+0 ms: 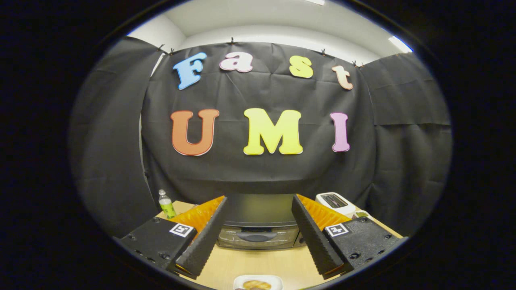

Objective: Open the toaster oven, put the food inside, and close the toaster oven door.

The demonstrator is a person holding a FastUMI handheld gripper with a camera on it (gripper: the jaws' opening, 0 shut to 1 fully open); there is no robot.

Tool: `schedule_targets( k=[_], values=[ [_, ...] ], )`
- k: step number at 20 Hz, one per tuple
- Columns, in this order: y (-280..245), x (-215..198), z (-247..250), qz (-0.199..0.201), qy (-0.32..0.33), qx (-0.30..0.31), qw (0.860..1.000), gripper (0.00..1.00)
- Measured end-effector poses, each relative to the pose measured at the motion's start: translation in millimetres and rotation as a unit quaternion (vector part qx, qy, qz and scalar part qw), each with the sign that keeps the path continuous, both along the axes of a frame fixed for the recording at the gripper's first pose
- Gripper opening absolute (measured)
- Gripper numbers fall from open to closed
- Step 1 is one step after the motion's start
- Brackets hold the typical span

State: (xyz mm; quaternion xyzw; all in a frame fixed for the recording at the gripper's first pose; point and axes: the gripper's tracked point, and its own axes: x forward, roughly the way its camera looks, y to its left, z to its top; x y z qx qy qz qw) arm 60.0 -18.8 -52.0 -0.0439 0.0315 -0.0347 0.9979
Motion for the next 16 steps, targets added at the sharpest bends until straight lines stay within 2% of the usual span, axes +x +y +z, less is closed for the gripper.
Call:
schedule_targets(
  k=[6, 12, 16],
  values=[
    [-27, 52, -54, -0.019, 0.038, 0.023, 0.999, 1.0],
    [-30, 89, -112, -0.015, 0.094, 0.061, 0.994, 1.0],
    [-24, 108, -140, -0.018, 0.123, 0.048, 0.991, 1.0]
  ],
)
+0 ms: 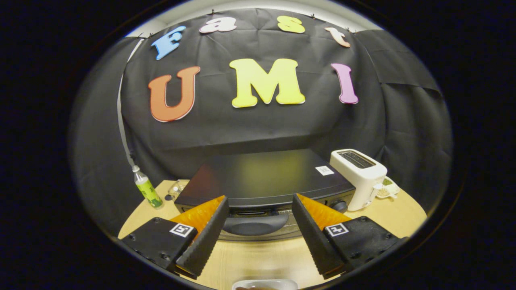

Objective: Open the toaster oven, put the food inside, and close the toaster oven door.

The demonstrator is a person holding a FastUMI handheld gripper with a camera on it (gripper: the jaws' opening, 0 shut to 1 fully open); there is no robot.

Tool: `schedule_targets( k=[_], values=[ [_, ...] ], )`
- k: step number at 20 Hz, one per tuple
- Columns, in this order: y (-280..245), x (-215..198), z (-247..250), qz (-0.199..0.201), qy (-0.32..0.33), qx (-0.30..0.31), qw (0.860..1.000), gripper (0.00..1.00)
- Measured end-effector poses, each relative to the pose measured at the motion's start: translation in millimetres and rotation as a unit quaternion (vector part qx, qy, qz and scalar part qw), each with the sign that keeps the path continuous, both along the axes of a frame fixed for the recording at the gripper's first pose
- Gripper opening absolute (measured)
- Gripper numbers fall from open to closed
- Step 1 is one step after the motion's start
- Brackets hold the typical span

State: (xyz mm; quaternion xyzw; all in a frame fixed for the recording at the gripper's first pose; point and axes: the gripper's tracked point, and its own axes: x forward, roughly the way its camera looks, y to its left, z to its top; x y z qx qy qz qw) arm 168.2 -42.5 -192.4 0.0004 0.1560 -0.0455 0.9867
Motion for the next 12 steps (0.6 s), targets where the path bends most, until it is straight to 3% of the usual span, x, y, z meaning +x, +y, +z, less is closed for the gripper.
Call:
schedule_targets(
  k=[8, 12],
  values=[
    [1, 15, -24, -0.001, 0.0, 0.009, 1.0, 1.0],
    [4, 4, -29, -0.007, -0.006, -0.04, 0.999, 1.0]
  ],
)
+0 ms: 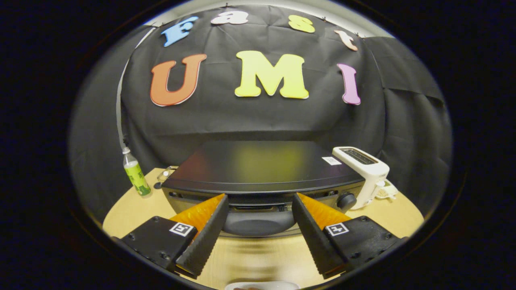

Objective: Open the toaster oven, put the food inside, and close the toaster oven door.

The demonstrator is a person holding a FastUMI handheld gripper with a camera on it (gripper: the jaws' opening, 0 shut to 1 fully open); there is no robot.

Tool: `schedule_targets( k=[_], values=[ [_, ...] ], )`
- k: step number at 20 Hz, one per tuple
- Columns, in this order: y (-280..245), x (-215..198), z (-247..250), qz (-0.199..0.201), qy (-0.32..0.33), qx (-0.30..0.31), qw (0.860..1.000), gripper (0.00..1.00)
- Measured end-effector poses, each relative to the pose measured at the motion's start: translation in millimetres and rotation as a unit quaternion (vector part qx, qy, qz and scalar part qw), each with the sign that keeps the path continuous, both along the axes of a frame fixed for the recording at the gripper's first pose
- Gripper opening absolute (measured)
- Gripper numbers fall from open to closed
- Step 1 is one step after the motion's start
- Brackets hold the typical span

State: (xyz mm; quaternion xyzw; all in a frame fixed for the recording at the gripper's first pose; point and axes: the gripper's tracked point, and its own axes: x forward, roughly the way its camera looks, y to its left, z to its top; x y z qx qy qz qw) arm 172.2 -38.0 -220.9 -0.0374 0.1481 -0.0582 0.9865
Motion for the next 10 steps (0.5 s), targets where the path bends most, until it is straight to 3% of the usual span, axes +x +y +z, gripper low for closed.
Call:
schedule_targets(
  k=[10],
  values=[
    [-2, -55, -34, -0.001, 0.035, 0.042, 0.999, 1.0]
  ],
)
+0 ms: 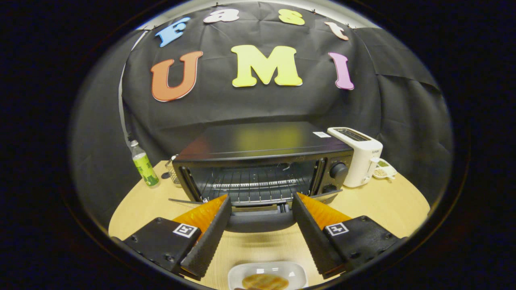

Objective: Open the toaster oven, put the food inside, and close the toaster oven door.

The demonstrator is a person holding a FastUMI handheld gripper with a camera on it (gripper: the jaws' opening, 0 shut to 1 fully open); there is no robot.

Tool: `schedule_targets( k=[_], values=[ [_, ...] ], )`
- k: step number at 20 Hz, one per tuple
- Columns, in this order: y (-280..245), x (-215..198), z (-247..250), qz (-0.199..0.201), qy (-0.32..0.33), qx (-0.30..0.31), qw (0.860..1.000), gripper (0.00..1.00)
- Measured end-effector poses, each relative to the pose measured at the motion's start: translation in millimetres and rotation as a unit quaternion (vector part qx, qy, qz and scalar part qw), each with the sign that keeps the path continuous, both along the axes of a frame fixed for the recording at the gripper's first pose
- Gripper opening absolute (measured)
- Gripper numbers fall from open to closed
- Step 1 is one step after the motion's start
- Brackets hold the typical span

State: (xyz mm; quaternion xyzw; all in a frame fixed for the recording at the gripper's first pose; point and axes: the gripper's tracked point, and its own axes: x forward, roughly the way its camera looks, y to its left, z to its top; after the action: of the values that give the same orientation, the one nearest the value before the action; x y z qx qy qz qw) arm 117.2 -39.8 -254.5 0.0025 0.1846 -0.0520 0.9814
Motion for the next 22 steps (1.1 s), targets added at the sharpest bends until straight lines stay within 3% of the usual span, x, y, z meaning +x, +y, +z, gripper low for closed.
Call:
schedule_targets(
  k=[6, 15, 22],
  values=[
    [-1, -26, -25, 0.012, 0.015, 0.006, 1.0, 1.0],
    [-5, -55, -76, 0.007, 0.095, 0.006, 0.995, 1.0],
    [-4, -67, -105, 0.0, 0.135, 0.042, 0.99, 1.0]
  ],
)
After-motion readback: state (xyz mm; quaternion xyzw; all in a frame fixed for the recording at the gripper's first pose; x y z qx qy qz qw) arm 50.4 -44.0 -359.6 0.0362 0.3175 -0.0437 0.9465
